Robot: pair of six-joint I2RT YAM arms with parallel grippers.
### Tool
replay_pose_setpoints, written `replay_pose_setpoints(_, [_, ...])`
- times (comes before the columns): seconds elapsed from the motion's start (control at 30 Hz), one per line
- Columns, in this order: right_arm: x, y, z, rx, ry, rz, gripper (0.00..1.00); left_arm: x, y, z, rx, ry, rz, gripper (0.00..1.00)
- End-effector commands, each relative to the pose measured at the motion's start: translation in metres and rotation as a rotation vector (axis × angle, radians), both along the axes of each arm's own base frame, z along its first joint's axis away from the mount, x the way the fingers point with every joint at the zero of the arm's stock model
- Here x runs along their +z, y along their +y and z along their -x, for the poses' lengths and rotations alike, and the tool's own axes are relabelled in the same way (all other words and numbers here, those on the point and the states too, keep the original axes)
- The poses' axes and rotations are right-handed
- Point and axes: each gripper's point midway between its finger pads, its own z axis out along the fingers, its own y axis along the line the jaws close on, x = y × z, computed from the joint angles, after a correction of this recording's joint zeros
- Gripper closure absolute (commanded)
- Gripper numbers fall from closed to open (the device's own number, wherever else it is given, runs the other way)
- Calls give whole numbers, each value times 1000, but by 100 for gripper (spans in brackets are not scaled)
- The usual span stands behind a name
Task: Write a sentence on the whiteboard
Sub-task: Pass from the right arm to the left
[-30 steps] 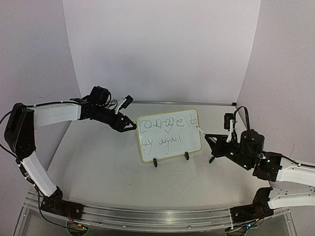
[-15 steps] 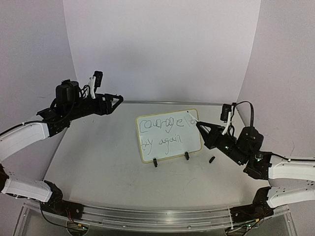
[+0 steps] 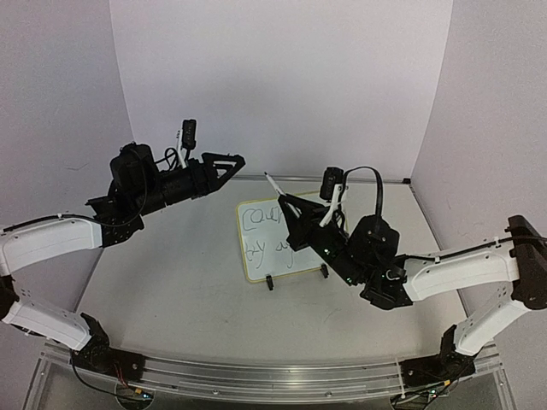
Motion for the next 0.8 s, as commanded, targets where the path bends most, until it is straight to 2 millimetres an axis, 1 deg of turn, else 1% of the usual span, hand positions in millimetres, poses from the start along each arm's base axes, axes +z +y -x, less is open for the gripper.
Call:
replay_pose_setpoints(0.0, [30, 5, -3, -62, -63, -66, 100, 28, -11, 14, -100, 1, 121, 27])
replay_pose_setpoints(0.2, [33, 14, -2, -82, -72, -56, 100, 30, -29, 28, -181, 18, 128, 25])
replay_pose_setpoints(0.3, [34, 21, 3, -82, -89, -37, 100, 22, -39, 29, -208, 48, 114, 25])
replay_pose_setpoints(0.43, [35, 28, 9, -81, -106, -15, 100, 20, -45, 30, -231, 64, 119, 27])
replay_pose_setpoints(0.5, [34, 33, 12, -75, -116, 0, 100, 22, -48, 30, -247, 66, 124, 31])
replay_pose_setpoints(0.57, [33, 36, 15, -80, -125, 20, 100, 26, -51, 32, -264, 69, 136, 39])
replay_pose_setpoints(0.7, [29, 42, 16, -102, -132, 62, 100, 28, -55, 35, -288, 78, 148, 57])
replay_pose_setpoints(0.77, [27, 40, 15, -120, -126, 67, 100, 27, -56, 36, -296, 87, 149, 65])
